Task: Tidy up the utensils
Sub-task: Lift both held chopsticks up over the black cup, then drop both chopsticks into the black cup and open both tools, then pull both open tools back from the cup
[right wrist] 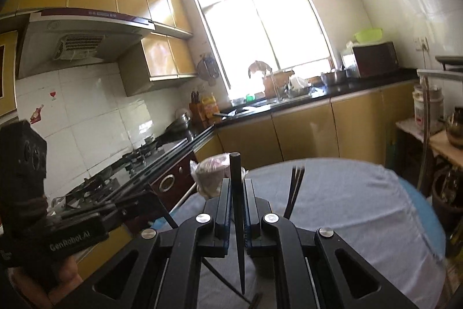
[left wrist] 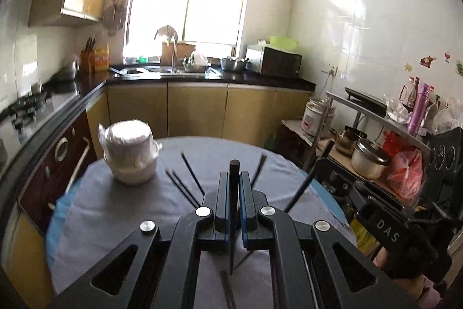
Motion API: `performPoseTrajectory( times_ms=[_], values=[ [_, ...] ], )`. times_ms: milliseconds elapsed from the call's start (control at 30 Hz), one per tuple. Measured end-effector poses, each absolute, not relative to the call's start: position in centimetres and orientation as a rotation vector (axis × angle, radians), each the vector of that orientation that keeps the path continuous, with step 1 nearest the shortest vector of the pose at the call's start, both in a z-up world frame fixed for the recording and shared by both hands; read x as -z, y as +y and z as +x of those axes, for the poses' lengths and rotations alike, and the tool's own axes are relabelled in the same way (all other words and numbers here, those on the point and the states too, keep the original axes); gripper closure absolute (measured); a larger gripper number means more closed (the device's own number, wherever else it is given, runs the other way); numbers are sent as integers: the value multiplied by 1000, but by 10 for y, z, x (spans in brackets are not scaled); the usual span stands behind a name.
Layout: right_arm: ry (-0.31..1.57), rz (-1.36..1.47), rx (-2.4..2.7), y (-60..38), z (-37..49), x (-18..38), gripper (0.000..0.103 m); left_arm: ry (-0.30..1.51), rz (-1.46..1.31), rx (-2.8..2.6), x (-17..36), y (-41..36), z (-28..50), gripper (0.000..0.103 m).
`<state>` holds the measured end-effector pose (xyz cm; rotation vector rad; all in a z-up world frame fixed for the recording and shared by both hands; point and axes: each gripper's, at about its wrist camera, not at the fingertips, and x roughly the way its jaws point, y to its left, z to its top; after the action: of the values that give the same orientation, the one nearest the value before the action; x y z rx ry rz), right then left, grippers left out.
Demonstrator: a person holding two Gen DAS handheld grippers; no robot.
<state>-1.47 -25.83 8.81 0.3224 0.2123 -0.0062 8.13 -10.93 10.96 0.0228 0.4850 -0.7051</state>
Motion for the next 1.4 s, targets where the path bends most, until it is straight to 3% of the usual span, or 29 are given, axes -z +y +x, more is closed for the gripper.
performPoseTrajectory(
  times_ms=[433,1133,1233,1267,1300,1400],
  values=[
    [122,262,72,-267,24,-130,95,418,28,680,-152,-137,117,97],
    [252,312,89,-284,67,-77,95,568,63,666,-100,-153,140,97],
    [279,338,69,-284,66,-75,95,560,84,653,-104,-147,133,85],
    [290,348,68,-285,65,-75,94,555,91,647,-105,-144,132,69],
    [301,360,64,-286,64,-74,91,548,98,638,-106,-141,129,50],
    [297,396,59,-292,52,-74,70,504,121,592,-109,-124,114,41]
  ],
)
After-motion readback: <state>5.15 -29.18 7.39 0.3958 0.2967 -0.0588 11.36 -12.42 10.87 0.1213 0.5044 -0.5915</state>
